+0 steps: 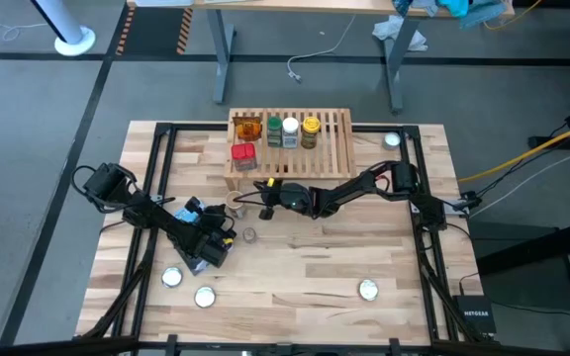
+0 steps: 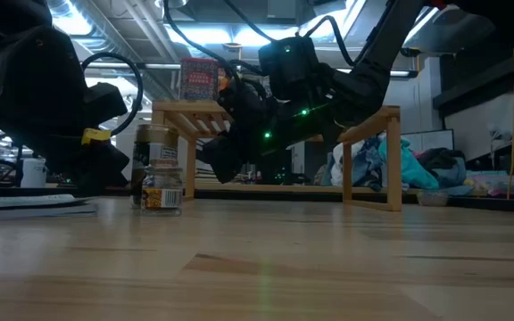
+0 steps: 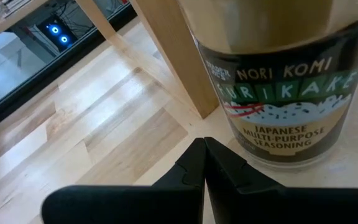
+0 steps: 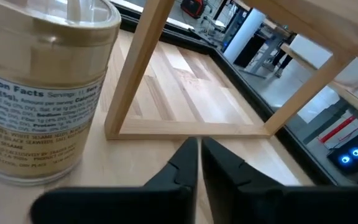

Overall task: Shelf spices
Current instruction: Put the brown seasoning bottle on the shelf

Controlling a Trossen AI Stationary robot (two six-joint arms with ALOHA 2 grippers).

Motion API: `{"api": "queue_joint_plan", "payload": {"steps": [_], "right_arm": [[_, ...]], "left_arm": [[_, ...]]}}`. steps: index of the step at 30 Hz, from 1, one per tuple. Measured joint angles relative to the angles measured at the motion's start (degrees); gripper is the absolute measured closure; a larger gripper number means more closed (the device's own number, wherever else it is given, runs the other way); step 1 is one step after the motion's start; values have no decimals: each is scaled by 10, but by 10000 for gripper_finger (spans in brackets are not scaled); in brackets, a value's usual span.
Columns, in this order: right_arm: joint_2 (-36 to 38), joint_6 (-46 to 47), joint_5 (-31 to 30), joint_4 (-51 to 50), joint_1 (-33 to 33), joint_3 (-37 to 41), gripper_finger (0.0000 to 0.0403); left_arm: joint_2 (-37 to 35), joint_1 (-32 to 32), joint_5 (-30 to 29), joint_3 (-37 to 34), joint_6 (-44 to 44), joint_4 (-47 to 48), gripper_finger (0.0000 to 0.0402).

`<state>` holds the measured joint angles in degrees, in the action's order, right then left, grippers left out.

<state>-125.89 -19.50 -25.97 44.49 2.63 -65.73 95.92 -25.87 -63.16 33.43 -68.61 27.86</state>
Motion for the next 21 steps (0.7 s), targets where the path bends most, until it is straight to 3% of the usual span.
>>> {"api": "queue_joint_plan", "payload": {"steps": [11,14,21], "right_arm": [[0,177,69,-54,0,-1,236],[0,235,110,-50,0,-1,217],[0,255,172,-54,-11,-1,208]], "left_arm": [[0,1,0,0,6,0,402],[0,1,0,0,6,0,402],[0,1,0,0,7,0,401]]}}
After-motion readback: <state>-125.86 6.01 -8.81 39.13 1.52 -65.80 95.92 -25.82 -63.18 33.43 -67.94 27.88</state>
